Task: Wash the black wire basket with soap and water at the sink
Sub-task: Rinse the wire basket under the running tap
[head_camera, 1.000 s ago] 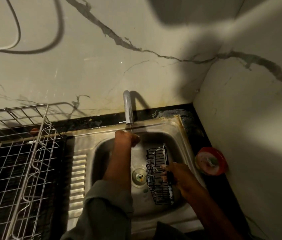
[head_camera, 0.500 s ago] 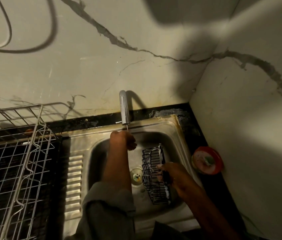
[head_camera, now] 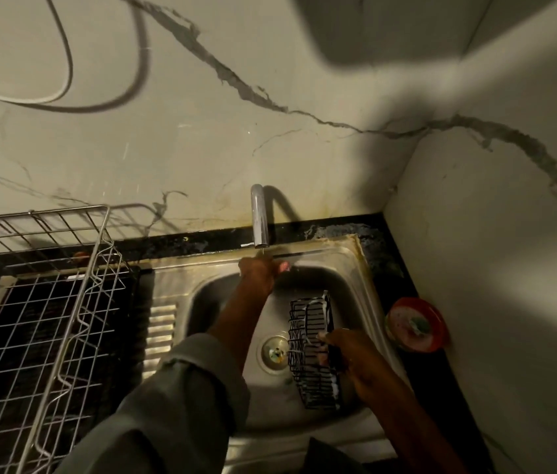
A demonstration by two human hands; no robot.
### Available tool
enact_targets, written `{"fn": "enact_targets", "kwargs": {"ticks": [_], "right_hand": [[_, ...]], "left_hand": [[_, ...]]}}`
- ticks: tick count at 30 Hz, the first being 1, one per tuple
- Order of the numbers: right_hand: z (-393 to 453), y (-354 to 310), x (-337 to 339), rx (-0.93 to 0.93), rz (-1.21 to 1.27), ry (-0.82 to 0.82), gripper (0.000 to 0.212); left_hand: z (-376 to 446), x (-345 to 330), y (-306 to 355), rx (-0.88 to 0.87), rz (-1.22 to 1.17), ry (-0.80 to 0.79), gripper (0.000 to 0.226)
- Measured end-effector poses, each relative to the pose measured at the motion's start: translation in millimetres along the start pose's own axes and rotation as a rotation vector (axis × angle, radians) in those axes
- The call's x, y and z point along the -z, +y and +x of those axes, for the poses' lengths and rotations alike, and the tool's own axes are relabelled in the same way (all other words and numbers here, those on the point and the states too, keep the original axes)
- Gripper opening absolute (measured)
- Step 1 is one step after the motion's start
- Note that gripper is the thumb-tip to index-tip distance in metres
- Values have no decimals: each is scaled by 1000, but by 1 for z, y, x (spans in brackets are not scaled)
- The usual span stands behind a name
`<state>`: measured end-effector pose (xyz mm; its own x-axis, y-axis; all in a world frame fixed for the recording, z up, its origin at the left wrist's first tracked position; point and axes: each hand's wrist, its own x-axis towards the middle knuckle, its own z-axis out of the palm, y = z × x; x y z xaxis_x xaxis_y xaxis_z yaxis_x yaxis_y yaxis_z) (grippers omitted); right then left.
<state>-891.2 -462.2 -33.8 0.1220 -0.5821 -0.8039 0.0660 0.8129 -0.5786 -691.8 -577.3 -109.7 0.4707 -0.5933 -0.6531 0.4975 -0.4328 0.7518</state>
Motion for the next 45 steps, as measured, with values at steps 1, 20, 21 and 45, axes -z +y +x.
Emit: {"fn": "enact_targets", "kwargs": {"ticks": [1,20,21,45], "right_hand": [[0,2,2,6,-6,12,13],[18,-17,0,156,115,1,30],[18,-21,-1,161,116,-12,30],[28,-76,-77,747,-927,131,43]], "left_hand": [[-2,-3,3,-23,119,13,30],[-45,53,-36,-83,427,-243,26],[-43,61,-42,-37,424,-239,24],[-85,127,-17,-357,137,-268,26]]}}
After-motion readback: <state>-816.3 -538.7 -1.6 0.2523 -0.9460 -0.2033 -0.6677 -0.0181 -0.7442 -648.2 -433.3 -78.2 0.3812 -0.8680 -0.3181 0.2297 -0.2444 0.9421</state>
